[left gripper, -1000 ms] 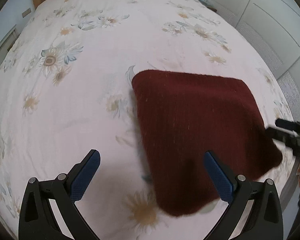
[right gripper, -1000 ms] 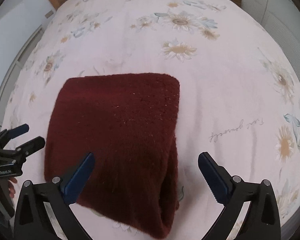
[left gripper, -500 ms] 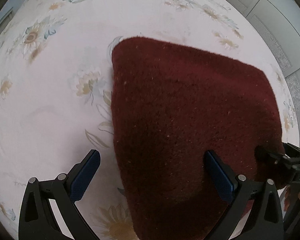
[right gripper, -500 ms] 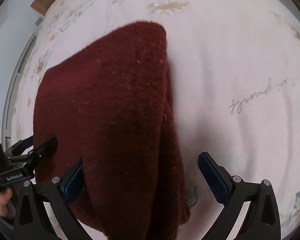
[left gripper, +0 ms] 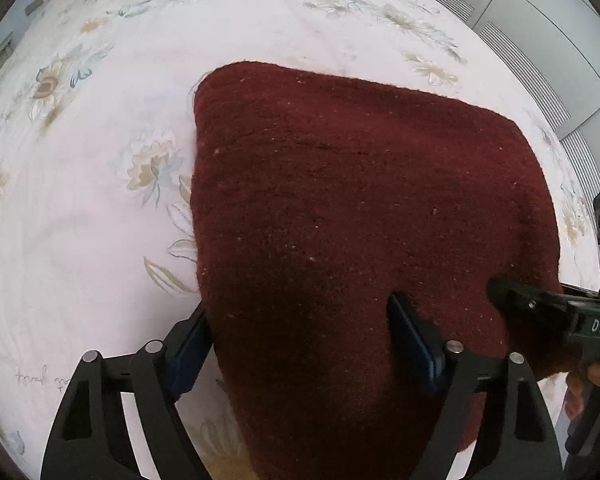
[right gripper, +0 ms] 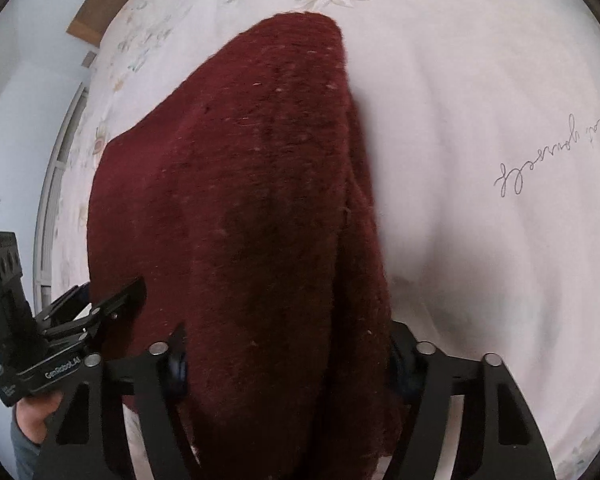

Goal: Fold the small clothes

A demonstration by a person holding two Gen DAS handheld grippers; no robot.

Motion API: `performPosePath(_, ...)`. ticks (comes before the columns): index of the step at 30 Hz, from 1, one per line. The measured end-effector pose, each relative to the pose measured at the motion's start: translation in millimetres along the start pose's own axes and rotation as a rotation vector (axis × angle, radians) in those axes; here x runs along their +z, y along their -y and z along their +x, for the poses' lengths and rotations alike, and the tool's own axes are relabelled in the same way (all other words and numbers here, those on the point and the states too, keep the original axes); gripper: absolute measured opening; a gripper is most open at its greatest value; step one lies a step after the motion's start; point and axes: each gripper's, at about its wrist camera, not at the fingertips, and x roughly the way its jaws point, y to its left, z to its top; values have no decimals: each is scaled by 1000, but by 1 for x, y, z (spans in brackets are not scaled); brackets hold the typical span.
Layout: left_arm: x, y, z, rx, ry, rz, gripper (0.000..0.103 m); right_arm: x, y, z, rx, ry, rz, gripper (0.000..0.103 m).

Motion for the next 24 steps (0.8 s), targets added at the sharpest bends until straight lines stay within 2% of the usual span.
performPosePath(4, 0, 2, -4, -15, 7, 12, 60, -2, -17, -12, -36, 24, -34, 44)
performPosePath(5, 0, 5, -8, -17, 17, 40, 53, -3, -25, -17, -59, 37, -56, 43)
performPosePath(8, 4, 4, -25, -52, 32, 59, 43, -1, -44, -36, -93, 80, -91, 39)
performPosePath(12, 10, -10, -60, -127, 72, 48, 41, 0, -74, -58, -75, 124, -138, 38)
performPosePath(17, 14, -37, -107, -105, 149, 77, 41, 2, -125, -65, -54, 155, -208, 38)
performPosePath(21, 3, -76, -125, -82, 179, 35, 41, -2, -155, -38, -50, 123, -246, 38)
performPosePath(24, -13, -99, -117, -74, 168, -2, 41, -6, -158, -6, -72, 84, -246, 38)
